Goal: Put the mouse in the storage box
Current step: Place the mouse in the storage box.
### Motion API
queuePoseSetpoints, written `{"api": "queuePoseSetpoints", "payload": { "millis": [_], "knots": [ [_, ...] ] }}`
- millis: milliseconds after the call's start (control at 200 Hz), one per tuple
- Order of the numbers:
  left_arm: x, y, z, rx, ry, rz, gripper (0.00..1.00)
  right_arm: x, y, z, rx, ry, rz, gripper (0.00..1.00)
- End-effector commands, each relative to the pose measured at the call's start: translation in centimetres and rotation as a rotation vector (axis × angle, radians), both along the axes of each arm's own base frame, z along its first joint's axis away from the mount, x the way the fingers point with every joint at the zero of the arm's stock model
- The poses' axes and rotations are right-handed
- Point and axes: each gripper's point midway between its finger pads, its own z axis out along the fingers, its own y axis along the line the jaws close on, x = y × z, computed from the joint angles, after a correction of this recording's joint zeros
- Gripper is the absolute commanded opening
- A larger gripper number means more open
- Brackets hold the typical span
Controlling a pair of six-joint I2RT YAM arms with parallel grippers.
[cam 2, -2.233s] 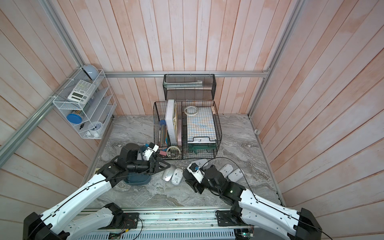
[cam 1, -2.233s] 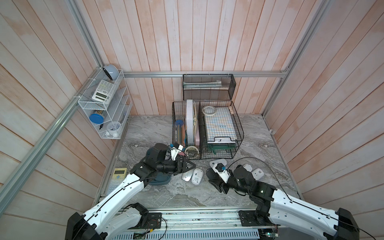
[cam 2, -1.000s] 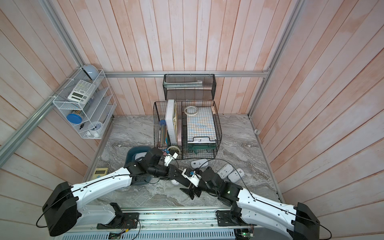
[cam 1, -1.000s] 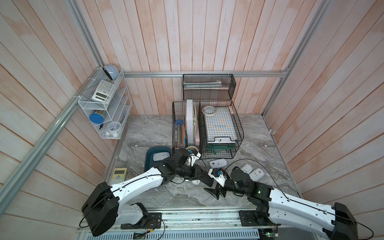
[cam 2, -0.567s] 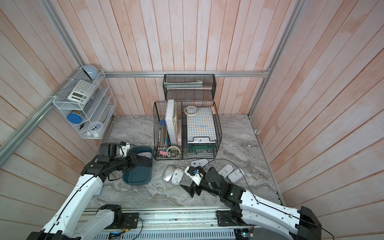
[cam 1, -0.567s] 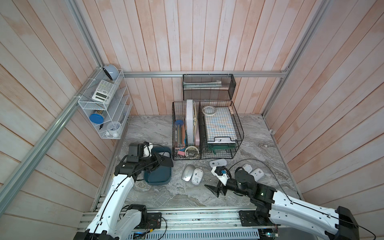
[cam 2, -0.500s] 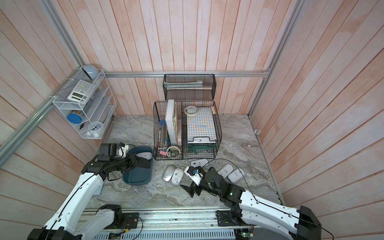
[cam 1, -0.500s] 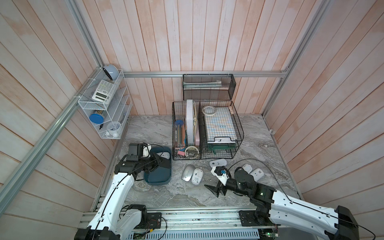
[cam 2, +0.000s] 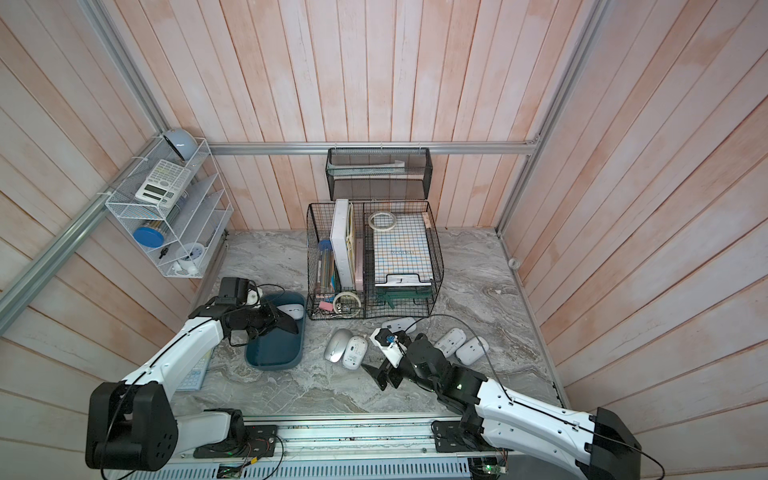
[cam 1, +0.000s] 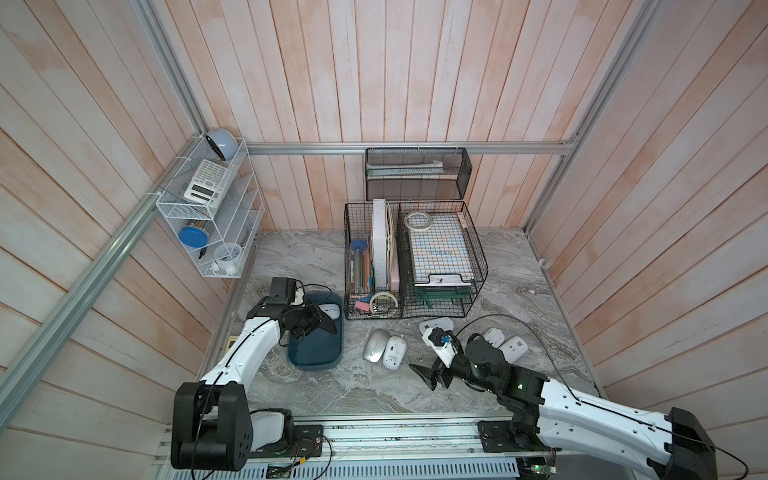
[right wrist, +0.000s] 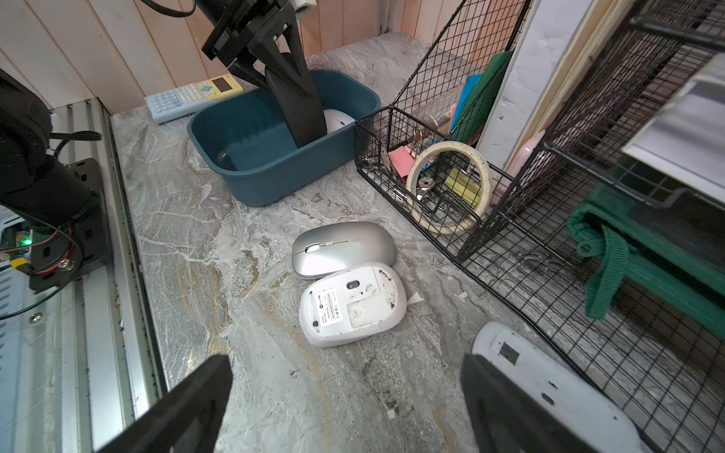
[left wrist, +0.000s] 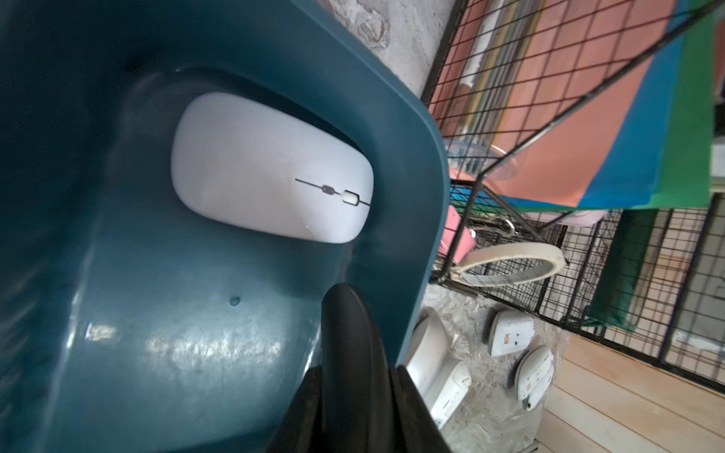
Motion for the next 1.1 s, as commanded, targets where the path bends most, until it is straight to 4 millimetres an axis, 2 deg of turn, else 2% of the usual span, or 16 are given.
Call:
{"api": "queuePoseSetpoints", "payload": {
  "millis": [0,205,250,335,410,470,740,960,1095],
  "knots": [
    [2.2,-0.6,0.3,-0.046,-0.067,-0.008,0.14,0.6,-0.2,-0.2,0.006,-0.002,-0.041,0.97],
    [2.7,-1.1,-1.3,-0.072,-0.028,-0.022,0.26,0.6,-0.3,-0.4,-0.008,0.005,-0.046,0.98],
    [2.7,-0.9,-1.5,-0.063,-0.023,-0.016,0.33,0.7,-0.3,-0.5,-0.011,0.007,-0.049,0.97],
    [2.6,-0.2,-1.8,-0.041,-0.005,0.015,0.5,0.8,-0.3,-0.8,-0.021,0.01,-0.056,0.98],
    [2.5,0.5,-2.0,-0.015,0.015,0.035,0.6,1.0,-0.4,-0.9,-0.029,0.012,-0.065,0.97],
    [2.5,0.9,-2.0,0.008,0.027,0.042,0.63,1.0,-0.4,-0.8,-0.029,0.01,-0.067,0.97],
    [2.3,3.3,-1.8,0.147,0.059,0.096,0.68,1.4,-0.8,-0.8,-0.032,0.007,-0.102,0.97],
    [2.3,5.4,-1.7,0.264,0.082,0.129,0.69,3.2,-2.2,-1.2,-0.074,0.038,-0.255,0.97],
    [2.3,6.1,-0.8,0.298,0.068,0.15,0.69,4.6,-3.7,-1.8,-0.105,0.066,-0.373,0.98]
  ]
}}
